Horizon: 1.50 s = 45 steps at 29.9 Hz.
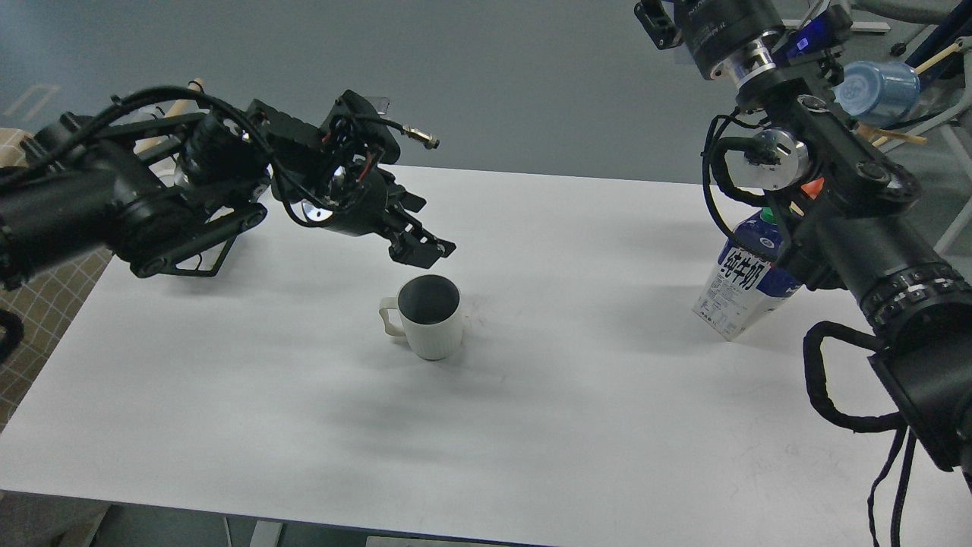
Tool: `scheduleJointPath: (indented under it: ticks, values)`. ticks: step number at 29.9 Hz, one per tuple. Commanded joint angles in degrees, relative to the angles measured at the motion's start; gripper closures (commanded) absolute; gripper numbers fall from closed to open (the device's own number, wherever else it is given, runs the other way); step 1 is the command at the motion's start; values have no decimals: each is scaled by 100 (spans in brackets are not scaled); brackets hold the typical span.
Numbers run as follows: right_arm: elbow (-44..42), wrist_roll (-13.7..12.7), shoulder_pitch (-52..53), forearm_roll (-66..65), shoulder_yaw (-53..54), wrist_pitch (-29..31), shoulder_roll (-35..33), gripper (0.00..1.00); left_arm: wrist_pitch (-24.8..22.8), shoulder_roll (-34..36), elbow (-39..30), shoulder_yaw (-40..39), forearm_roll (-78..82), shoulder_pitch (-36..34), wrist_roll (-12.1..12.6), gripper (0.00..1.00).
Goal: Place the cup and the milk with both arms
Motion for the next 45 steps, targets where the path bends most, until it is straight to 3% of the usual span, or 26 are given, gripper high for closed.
scheduleJointPath:
  ticks: [1,6,13,18,19,22,24,25,29,34,39,45]
  values:
    - [312,0,26,-34,-567,-15,-391,0,0,213,-71,-15,-1325,-623,0,13]
    - [1401,0,0,-78,-1641,-375,-1499,0,0,468,157,-33,-3402,-1099,0,10]
    - [2913,0,-105,-824,-2583,-956,-3274,0,0,399,1123,-173,-6206,-1012,0,10]
    - [4195,0,-693,-2536,-2618,-1429,-4828,0,0,153,1607,-348,-8114,-389,0,10]
    - [4198,0,-694,-2539,-2618,-1431,-4832,0,0,152,1608,-349,-8116,-388,0,10]
    - [4935,0,-1317,-3258,-2636,-1983,-5691,0,13,-32,1818,-673,-8458,-142,14,10]
    - [5199,0,-1895,-3889,-2636,-2649,-6192,0,40,-155,1924,-1103,-8617,147,180,10]
    - [5200,0,-1898,-3893,-2636,-2652,-6194,0,40,-155,1924,-1105,-8617,148,181,10]
    - [5139,0,-2932,-4954,-2654,-4204,-6597,0,31,-269,1924,-1693,-8617,499,427,10]
    - [4999,0,-3970,-5202,-2654,-5241,-6625,0,5,-340,1915,-1711,-8608,509,454,10]
    - [4673,0,-4710,-5378,-2645,-5241,-6537,0,0,-384,1915,-1711,-8608,509,454,10]
    - [4251,0,-4808,-5404,-2645,-5241,-5825,1,0,-384,1898,-1711,-8591,535,462,10]
